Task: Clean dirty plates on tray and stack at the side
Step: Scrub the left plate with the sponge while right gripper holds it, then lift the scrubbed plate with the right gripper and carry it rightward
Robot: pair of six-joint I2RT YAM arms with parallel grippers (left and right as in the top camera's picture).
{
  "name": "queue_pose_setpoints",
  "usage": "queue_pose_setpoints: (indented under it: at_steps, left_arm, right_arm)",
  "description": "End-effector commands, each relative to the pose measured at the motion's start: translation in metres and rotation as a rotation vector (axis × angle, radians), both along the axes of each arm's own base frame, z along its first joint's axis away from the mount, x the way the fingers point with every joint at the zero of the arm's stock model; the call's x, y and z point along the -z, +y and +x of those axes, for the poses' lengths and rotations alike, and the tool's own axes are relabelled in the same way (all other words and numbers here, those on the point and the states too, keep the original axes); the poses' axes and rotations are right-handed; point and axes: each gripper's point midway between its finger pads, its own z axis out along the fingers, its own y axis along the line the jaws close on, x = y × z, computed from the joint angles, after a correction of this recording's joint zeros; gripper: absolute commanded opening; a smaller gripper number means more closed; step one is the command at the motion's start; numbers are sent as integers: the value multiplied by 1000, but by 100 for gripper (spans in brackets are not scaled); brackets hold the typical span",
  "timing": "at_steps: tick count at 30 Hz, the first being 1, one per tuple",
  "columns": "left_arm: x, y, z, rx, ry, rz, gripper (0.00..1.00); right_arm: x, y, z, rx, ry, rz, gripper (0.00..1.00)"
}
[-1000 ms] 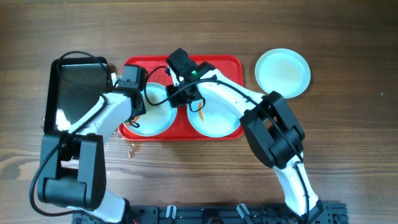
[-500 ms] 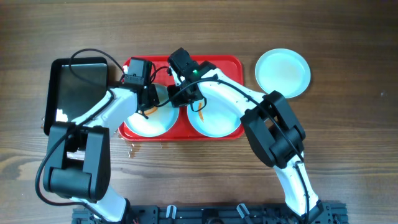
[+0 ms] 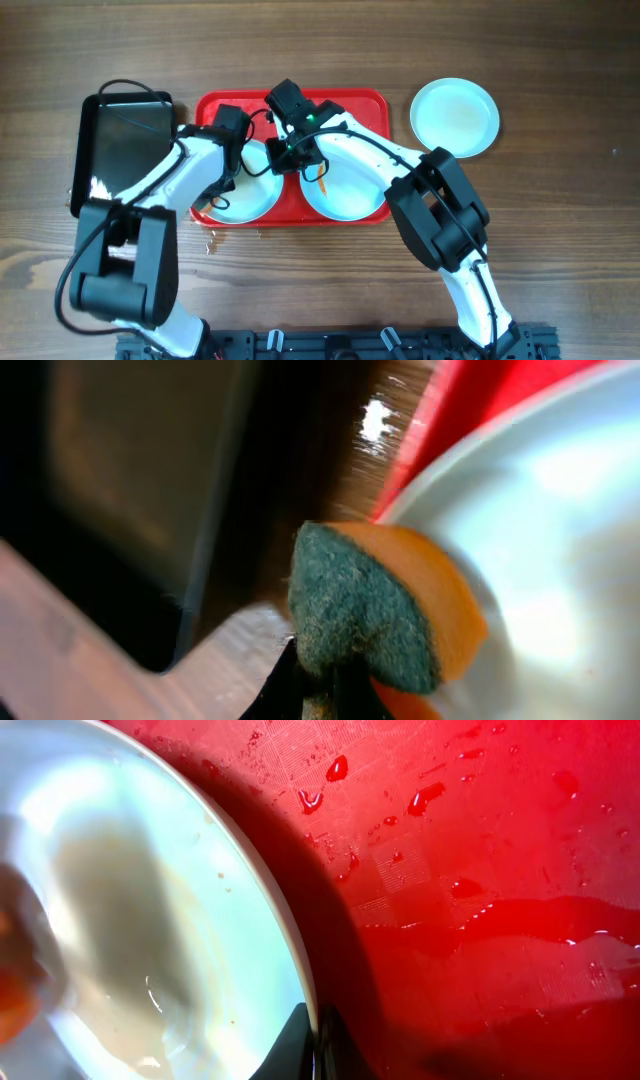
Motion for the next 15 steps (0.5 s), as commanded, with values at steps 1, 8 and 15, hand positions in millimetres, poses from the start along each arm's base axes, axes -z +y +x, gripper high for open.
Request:
queue_pose_setpoints:
  at_steps: [1,8,15]
  left_arm:
    - [-38,19,3,-71,-138,69,4]
    - [-101,-61,-2,9,-352,-500,4]
    - [-118,-95,-17,120,-334,-696,4]
  right_arm:
    - [-9,-16,17,70,-43,-24,4]
    - [-94,-40,57,130,-353,-96,5]
    - [-180,-95,85,115,-751,-410,4]
